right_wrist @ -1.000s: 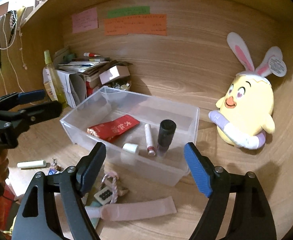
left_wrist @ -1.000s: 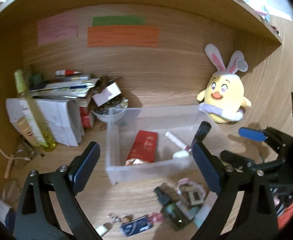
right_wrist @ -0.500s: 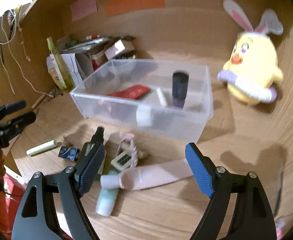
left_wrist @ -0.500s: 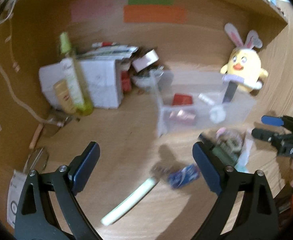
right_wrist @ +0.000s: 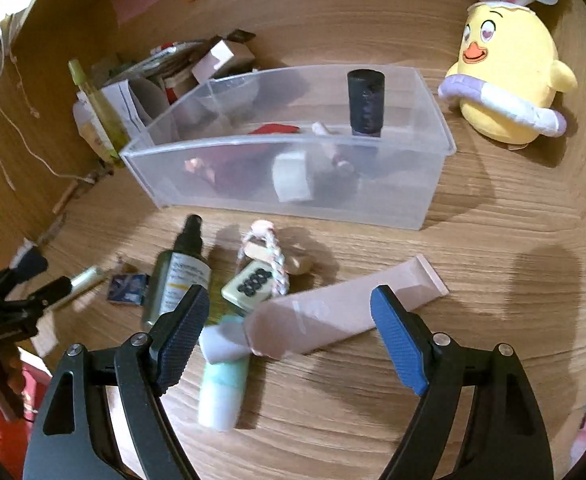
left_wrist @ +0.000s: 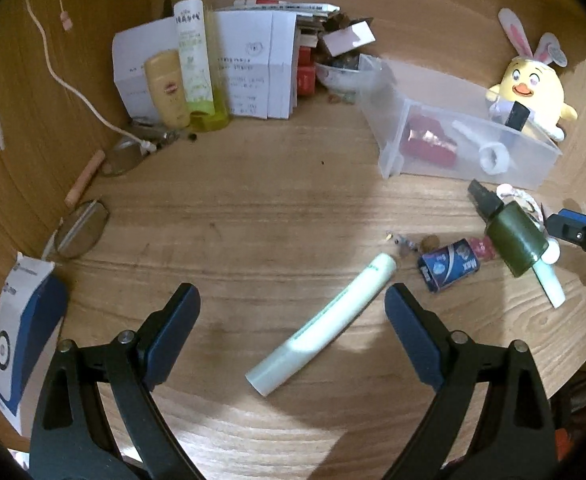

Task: Organize objects
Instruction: 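Grasp the pale green tube with the left tool while the right grasps the pink squeeze tube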

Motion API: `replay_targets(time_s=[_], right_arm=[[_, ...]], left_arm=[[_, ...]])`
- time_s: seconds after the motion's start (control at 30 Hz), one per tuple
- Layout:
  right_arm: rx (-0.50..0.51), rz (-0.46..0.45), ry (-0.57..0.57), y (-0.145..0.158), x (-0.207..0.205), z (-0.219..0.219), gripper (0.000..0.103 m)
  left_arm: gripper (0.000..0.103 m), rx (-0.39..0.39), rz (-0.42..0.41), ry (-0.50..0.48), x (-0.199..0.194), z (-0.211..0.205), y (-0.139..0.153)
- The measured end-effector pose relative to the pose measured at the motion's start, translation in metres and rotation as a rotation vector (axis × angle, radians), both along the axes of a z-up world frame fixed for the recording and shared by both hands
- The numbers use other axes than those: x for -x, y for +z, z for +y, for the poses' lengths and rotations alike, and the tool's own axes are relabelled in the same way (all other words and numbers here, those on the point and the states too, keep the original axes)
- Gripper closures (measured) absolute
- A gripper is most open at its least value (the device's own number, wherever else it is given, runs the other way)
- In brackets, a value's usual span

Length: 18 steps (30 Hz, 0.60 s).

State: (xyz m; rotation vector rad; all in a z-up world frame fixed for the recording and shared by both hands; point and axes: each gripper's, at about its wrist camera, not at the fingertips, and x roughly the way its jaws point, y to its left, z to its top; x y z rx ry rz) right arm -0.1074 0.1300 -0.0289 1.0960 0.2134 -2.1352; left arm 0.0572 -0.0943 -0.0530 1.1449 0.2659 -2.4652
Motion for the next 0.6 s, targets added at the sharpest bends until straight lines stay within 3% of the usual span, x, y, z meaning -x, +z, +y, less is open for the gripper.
replay_targets(time_s=[0.2, 0.3, 0.4, 0.6], right_arm=[[-0.039, 0.011, -0.017, -0.004, 0.001, 0.013, 0.023], [-0.067, 0.011, -0.034, -0.009, 0.000, 0.023, 0.023], [-0.076, 0.002, -0.056, -0.013, 0.000, 0.035, 0.023], [-0.090, -0.010, -0.101, -0.017, -0.004, 0.056, 0.023]], left_arm=[[0.010, 0.001, -0.011, -0.008, -0.002, 0.006, -0.007], [0.026, -0.023, -0.027, -0.016, 0.000, 0.006, -0.013], [0.030, -0.010, -0.023, -0.010, 0.000, 0.009, -0.013], [0.051, -0.006, -0.009, -0.036, 0.000, 0.018, -0.013]])
